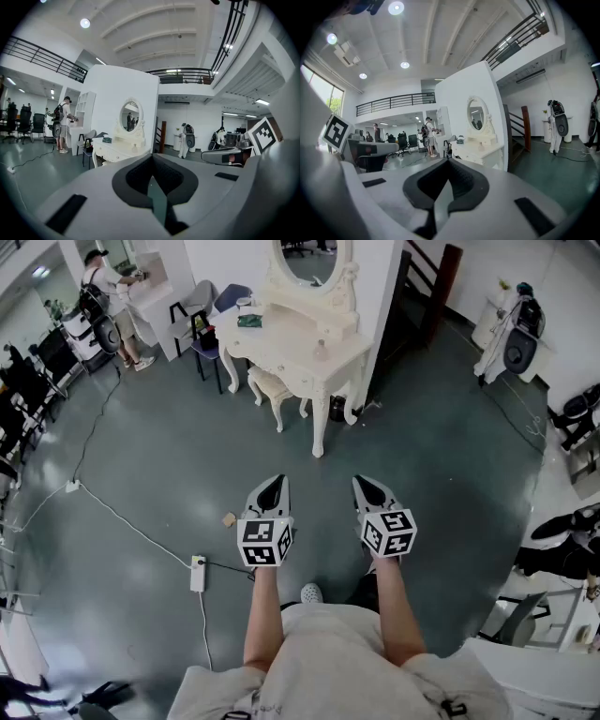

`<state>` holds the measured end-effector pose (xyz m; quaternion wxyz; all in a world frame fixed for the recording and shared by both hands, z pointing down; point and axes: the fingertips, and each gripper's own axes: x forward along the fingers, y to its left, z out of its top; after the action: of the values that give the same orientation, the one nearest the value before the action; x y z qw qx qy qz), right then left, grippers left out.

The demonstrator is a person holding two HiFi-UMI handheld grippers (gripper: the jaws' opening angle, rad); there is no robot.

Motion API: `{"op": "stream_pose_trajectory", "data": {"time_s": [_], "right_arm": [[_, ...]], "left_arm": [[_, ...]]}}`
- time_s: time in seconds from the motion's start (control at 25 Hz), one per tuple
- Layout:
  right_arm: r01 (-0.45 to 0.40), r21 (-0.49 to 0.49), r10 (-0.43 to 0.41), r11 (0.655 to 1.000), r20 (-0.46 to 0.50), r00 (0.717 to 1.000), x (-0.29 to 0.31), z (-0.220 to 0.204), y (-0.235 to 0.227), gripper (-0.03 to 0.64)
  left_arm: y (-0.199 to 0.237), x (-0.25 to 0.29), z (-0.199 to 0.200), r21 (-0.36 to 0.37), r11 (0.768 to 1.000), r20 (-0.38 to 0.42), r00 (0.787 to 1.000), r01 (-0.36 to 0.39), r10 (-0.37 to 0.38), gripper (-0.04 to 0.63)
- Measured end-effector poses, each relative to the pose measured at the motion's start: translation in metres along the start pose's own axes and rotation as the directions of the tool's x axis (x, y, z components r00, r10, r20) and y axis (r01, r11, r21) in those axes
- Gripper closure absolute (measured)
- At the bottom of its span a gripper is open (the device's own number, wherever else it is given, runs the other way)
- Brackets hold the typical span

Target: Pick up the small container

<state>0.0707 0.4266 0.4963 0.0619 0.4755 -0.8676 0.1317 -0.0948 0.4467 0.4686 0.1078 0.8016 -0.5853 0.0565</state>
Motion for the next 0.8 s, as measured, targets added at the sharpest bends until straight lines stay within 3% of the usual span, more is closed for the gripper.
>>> {"op": "stream_pose_trajectory", "data": {"time_s": [0.56, 0.8], "right_arm": [[0.02, 0.002, -0.02, 1.0, -0.002, 1.0, 0.004, 0.0, -0.006, 0.594], [0.028, 0.003, -0.028, 1.0, -0.035, 0.999, 0.016, -0.003, -0.019, 0.468]], "left_arm": [[0.01, 0.002, 0.0, 0.021, 1.0, -0.016, 1.0, 0.019, -0.018, 0.568], [0.017, 0.019, 0.0, 0.009, 1.0, -0.018, 1.0, 0.004, -0.004, 0.568]]}}
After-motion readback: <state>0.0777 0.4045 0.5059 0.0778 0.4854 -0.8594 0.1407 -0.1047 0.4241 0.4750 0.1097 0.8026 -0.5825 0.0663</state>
